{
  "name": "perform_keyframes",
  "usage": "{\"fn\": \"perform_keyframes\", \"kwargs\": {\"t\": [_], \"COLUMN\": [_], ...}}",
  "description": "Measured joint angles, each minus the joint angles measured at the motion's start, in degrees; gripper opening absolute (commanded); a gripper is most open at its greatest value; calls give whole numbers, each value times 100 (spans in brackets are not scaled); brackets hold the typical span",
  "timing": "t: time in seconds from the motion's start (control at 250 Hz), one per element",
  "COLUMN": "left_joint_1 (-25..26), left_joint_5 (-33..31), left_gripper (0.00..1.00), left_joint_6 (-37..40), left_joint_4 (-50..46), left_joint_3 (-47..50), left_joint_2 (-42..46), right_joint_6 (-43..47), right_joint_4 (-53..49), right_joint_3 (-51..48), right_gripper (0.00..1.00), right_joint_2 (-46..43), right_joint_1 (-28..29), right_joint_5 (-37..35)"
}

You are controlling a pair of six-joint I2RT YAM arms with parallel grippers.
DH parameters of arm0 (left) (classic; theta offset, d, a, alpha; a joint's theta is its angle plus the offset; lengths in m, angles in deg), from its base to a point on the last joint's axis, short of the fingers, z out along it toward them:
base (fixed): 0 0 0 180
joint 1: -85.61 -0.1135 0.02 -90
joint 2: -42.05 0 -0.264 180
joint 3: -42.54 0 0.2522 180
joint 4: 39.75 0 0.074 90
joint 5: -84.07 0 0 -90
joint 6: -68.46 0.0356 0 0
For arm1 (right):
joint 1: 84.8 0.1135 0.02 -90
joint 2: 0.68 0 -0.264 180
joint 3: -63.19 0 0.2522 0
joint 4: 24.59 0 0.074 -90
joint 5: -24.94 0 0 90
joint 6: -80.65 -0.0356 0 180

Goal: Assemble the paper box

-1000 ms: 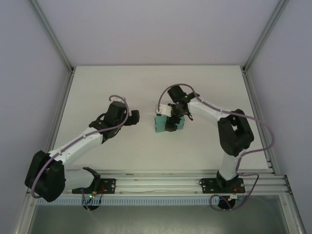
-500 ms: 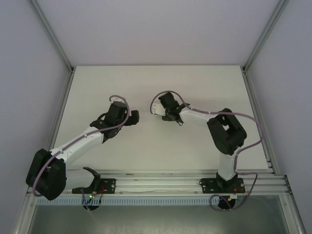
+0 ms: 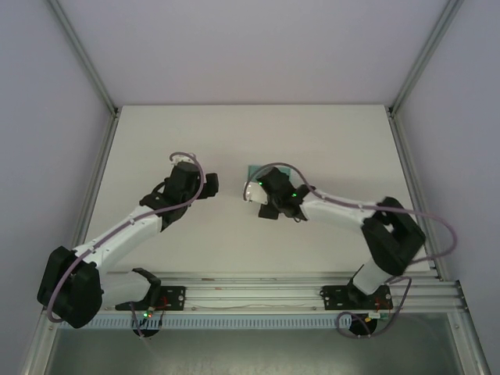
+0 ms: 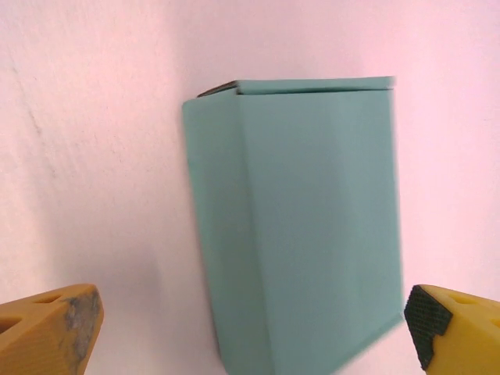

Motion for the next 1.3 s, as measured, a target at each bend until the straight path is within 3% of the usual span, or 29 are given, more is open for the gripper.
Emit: {"fn": "perform_keyframes", "kwargs": {"t": [0.1, 0.172, 0.352, 0.472, 0.536, 0.644, 0.815, 0.887, 1.019, 1.123, 1.299], "left_joint_1": [-400, -857, -1823, -2072, -2138, -2177, -2286, -2315, -2398, -2455, -2459], "left_joint_5": [-114, -317, -1056, -1276, -1300, -1207, -833, -662, -343, -227, -170], "left_gripper": [100, 100, 100, 100, 100, 100, 100, 100, 100, 100, 100], "left_joint_6": [61, 101, 549, 918, 1139, 1432, 1805, 1912, 1967, 1965, 1965], "left_joint_4": [31, 278, 2037, 3062, 3807, 4861, 6640, 6848, 6756, 6789, 6784], "left_joint_3": [-11, 59, 1493, 2297, 2579, 2844, 2953, 2885, 2566, 2481, 2481], "left_joint_2": [0, 9, 361, 330, 142, -352, -1355, -1757, -1952, -1939, -1941], "right_joint_6": [-719, -1558, -3510, -4186, -4363, -4612, -4664, -4728, -4937, -5171, -5410], "right_joint_4": [184, 435, 1628, 2144, 2892, 3980, 4094, 4315, 5838, 5490, 5593], "right_joint_3": [-400, -651, -2055, -2813, -3250, -3738, -3456, -3283, -3517, -3383, -3254], "right_gripper": [100, 100, 100, 100, 100, 100, 100, 100, 100, 100, 100], "right_joint_2": [-868, -1401, -2599, -2796, -2660, -2031, -1528, -1427, -708, -229, -240], "right_joint_1": [-284, -868, -2992, -3733, -4009, -4321, -4500, -4511, -4518, -4579, -4649], "right_joint_5": [17, 46, -232, -273, -278, -278, 407, 741, 992, 852, 573]}}
